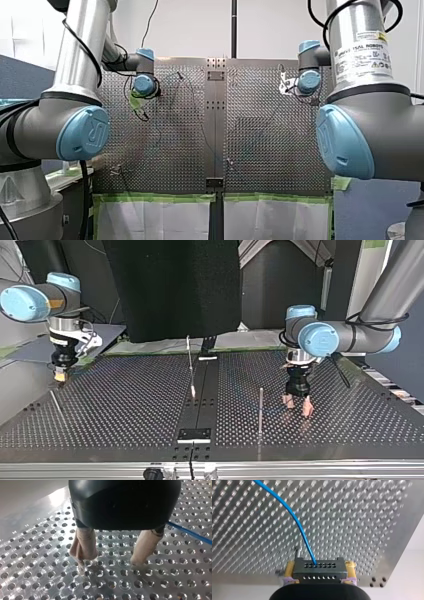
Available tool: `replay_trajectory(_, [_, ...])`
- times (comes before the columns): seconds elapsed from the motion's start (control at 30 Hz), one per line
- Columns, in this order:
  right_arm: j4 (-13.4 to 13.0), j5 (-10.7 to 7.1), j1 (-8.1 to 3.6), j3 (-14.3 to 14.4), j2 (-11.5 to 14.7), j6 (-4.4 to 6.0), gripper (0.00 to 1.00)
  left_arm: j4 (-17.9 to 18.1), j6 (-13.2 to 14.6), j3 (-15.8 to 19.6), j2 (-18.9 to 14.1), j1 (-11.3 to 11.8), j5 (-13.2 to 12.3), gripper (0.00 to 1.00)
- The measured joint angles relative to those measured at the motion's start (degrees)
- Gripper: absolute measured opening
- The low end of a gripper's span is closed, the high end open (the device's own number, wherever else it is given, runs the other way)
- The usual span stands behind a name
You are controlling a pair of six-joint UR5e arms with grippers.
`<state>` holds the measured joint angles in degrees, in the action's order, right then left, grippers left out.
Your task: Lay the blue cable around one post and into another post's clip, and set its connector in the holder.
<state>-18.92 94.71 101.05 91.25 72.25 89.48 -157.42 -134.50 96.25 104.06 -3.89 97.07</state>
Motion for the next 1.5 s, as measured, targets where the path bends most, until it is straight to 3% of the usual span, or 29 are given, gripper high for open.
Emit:
replay_trajectory(0.1, [1.5,0.29,-0.46,0.3,0.3,-0.35,0.0,0.0,0.0,0.0,0.0,0.0,0.0,1.0])
replay_trajectory(0.23, [3.5,-0.05,-1.28,-0.9,-1.2,-0.95,0.0,-0.1,0.0,-0.1,0.0,0.0,-0.1,1.0])
replay_trajectory(0.43, [5.7,-2.86,-3.25,-3.5,-2.7,-1.43,0.0,-0.2,0.1,-0.1,0.0,-0.2,-0.2,1.0])
replay_trajectory(0.73, [6.9,-8.04,-8.12,-4.4,-3.0,-1.56,0.0,-0.7,0.2,-0.2,0.0,-0.4,-0.4,1.0])
replay_trajectory(0.97, [4.7,-11.91,-11.86,-3.4,-3.2,-0.49,0.0,-0.8,0.7,-0.1,0.0,-0.7,0.6,1.0])
replay_trajectory(1.07, [3.2,-13.47,-12.75,-3.0,-3.4,0.14,0.0,-1.0,1.1,-0.2,0.0,-0.8,0.8,1.0])
replay_trajectory(1.5, [-3.4,-20.69,-13.9,-2.7,-7.3,0.34,0.0,-1.3,1.4,-0.1,0.0,-1.1,1.2,1.0])
